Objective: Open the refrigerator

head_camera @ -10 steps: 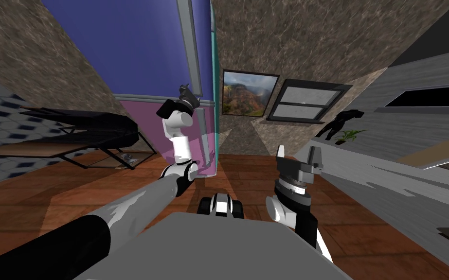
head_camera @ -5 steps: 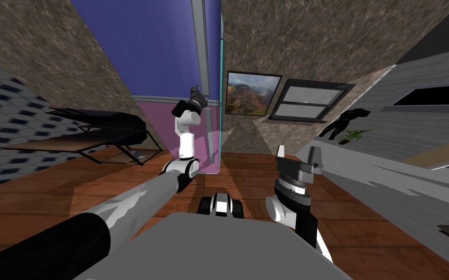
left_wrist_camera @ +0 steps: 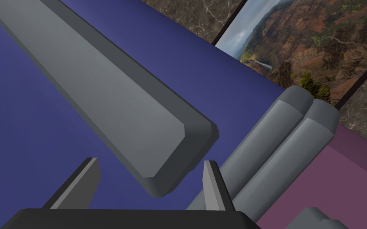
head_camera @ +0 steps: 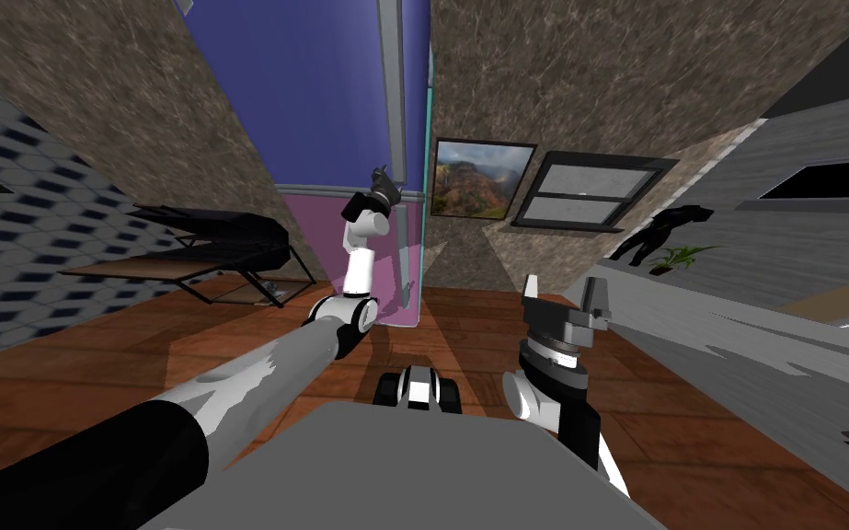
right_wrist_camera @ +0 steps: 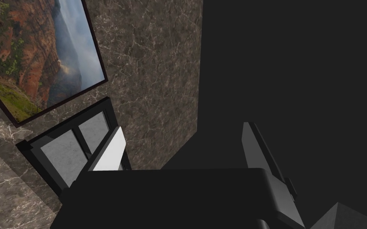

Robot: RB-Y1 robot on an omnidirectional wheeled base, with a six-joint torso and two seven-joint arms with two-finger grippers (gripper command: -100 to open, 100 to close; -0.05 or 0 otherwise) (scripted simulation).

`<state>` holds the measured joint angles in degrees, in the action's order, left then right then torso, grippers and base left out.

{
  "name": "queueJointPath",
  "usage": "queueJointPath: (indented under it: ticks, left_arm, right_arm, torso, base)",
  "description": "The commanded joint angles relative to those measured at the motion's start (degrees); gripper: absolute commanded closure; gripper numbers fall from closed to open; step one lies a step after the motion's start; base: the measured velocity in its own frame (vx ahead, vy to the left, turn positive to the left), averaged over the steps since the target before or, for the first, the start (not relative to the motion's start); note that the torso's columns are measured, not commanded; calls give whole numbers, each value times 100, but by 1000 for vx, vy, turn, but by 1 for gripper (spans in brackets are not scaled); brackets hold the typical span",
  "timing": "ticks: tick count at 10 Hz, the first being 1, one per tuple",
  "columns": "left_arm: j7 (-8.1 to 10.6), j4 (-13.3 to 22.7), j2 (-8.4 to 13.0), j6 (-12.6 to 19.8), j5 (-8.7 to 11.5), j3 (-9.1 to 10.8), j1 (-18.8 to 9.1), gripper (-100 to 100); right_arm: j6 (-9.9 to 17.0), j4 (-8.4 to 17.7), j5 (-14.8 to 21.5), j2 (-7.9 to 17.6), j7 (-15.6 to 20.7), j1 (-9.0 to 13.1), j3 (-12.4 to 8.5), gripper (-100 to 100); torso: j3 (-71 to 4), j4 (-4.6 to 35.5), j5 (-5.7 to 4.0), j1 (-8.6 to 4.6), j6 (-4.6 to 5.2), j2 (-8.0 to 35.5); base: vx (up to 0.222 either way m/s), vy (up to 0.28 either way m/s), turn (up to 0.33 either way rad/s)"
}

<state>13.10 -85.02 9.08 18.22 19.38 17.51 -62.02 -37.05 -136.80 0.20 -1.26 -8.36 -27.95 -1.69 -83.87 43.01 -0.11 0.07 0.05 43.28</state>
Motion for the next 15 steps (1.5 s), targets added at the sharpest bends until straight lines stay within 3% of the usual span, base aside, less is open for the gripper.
queueJointPath:
  ticks: [1,2,3,4,6,7,8,10,11,13,14,15]
  left_arm:
    - [15,474,43,-260,17,-28,-305,100]
    - [15,638,43,-260,17,-28,-305,100]
    - [64,870,91,-479,200,-324,-503,100]
    - [64,1045,91,-535,200,-324,-674,100]
    - [64,1544,91,-795,200,-324,-674,100]
    - [113,1714,139,-931,382,-612,-900,100]
    - [113,2025,139,-1070,382,-620,-1044,100]
    - [113,2477,139,-1330,382,-620,-1044,100]
    - [162,2680,188,-1521,565,-915,-1279,100]
    - [162,3201,188,-1865,565,-915,-1414,100]
    - [162,3390,188,-1865,565,-915,-1414,100]
    - [212,3550,236,-2077,747,-1199,-1656,100]
  right_arm:
    - [0,0,0,-1,0,-1,0,0]
    - [0,0,0,-1,0,-2,1,0]
    - [-1,-1,0,-1,0,-2,1,0]
    - [-1,-1,0,0,0,-1,0,0]
    - [0,0,0,-1,0,-1,1,0]
    - [0,0,0,-1,0,-1,1,0]
    - [0,-1,0,0,0,-1,0,0]
    - [0,0,0,-1,0,-1,1,0]
    - [0,0,0,-1,0,-1,1,0]
    - [0,0,0,0,0,0,0,0]
    - [0,0,0,-1,0,-1,1,0]
    - [0,0,0,-1,0,-2,1,0]
  torso:
    - [-13,21,-4,-19,-13,-15]
    - [-33,16,-8,-35,-15,-42]
    - [-47,-5,-7,-36,-9,-62]
    - [-13,2,-1,5,1,-11]
    - [-7,3,2,-25,-11,-13]
    - [-37,-13,0,-33,-11,-53]
    - [-21,-2,0,-8,0,-23]
    - [-25,-16,6,-20,-5,-39]
    - [-54,-33,5,-28,-8,-77]
    - [-22,-21,19,15,-9,-32]
    - [-35,-27,15,-8,-14,-54]
    - [-63,-45,10,-22,-12,-92]
  base:
    - [-42,22,-8]
    - [8,-10,18]
    - [-145,126,155]
    - [-190,144,36]
    - [-57,34,-19]
    - [-166,90,166]
    - [-180,127,39]
    - [-59,52,-21]
    - [-150,125,143]
    - [-149,108,6]
    - [-25,11,0]
    - [-137,114,134]
